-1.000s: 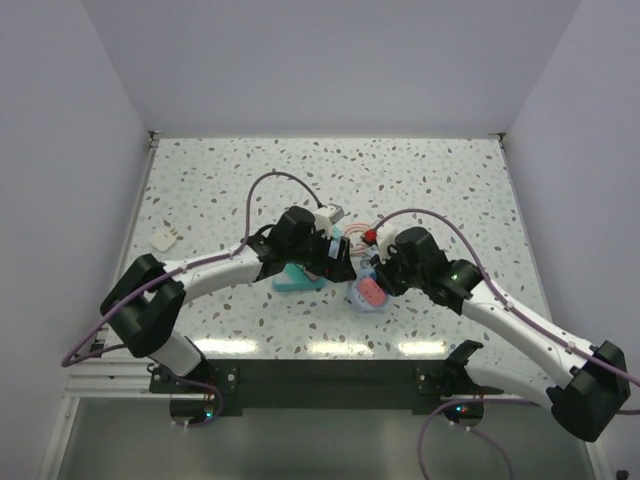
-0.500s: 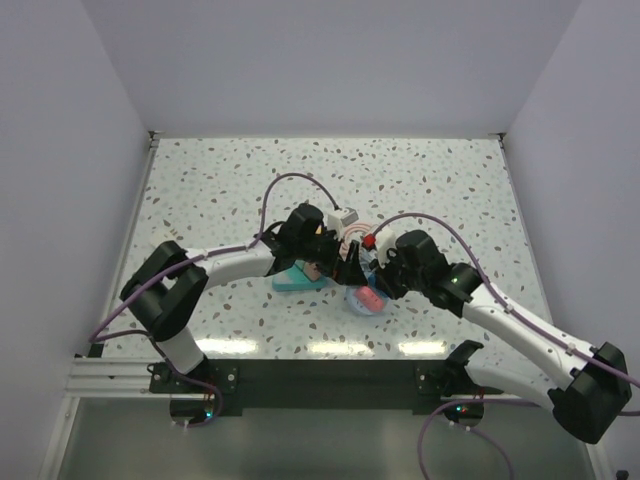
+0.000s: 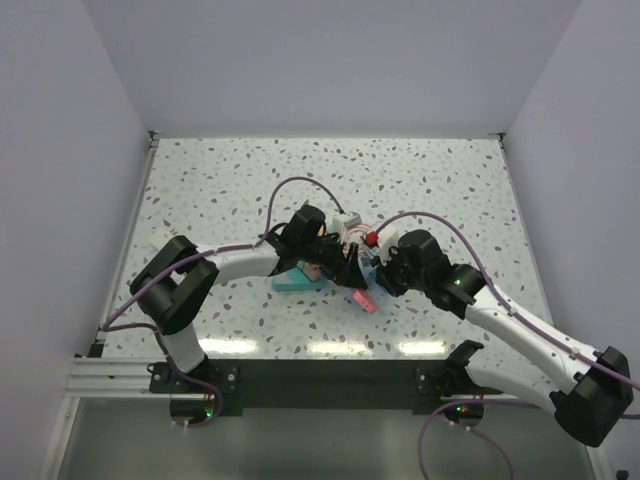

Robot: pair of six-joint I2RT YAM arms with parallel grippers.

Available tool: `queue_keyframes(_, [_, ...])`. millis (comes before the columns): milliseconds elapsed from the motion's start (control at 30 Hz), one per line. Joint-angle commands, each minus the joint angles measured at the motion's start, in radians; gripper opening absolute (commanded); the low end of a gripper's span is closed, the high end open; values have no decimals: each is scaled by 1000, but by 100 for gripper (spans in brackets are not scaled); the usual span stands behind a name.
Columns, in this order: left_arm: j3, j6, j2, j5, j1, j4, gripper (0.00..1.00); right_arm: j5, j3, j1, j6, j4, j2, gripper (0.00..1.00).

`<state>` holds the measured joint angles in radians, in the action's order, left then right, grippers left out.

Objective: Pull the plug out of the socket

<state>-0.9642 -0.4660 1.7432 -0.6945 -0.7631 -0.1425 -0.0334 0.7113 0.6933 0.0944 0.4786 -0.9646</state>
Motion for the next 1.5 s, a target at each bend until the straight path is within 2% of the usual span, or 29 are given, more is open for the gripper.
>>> queue_keyframes(0, [8,-11,21,-75,-7,-54,72,12,70,-5,-8,-160,49,0])
queue_keyframes(100, [24,-55,29,-103,-7,-127,61,-17,66,-3,-19,-158,46,0])
queue_keyframes(200, [25,-88,39,-120,-7,-176,42,-49,74,-5,-22,-147,27,0])
queue_keyframes(233, [24,-94,39,-122,-7,-186,30,-59,77,-3,-21,-144,24,0])
queue_keyframes(300, [19,-106,38,-128,-7,-206,19,-68,77,-3,-21,-147,17,0])
queue_keyframes(333, [19,-109,36,-128,-7,-213,8,-72,79,-3,-21,-146,14,0])
queue_keyframes(400, [15,-120,32,-131,-7,-227,0,-76,83,-5,-22,-146,7,0])
queue_keyframes(533, [13,-143,29,-143,-7,-253,0,-76,100,-5,-19,-124,-19,0])
queue_keyframes(733, [-77,-51,70,56,19,20,0,-46,212,-3,-28,-6,-5,0])
queue_keyframes(900, [-85,-60,101,92,79,50,0,-33,309,-5,-32,138,32,0])
queue_keyframes(1100, [-129,-65,124,79,91,57,0,1,303,-5,-59,150,18,0])
queue_keyframes(1133, [-131,-74,118,73,91,43,0,28,304,-3,-79,152,7,0])
queue_keyframes(1167, [-133,-91,111,67,91,15,0,159,304,-5,-87,152,4,0])
queue_keyframes(1233, [-143,-102,90,67,91,1,0,298,307,-6,-157,135,-5,0])
queue_keyframes(1267, [-149,-109,84,66,91,-9,0,419,319,-9,-171,137,-16,0])
queue_keyframes(1367, [-171,-125,56,52,91,-26,0,694,367,-41,-287,207,-144,0])
queue_keyframes(1400, [-179,-131,49,49,91,-28,0,752,396,-125,-320,263,-182,0])
queue_keyframes(1467, [-183,-143,33,46,91,-31,0,748,408,-233,-410,301,-299,0])
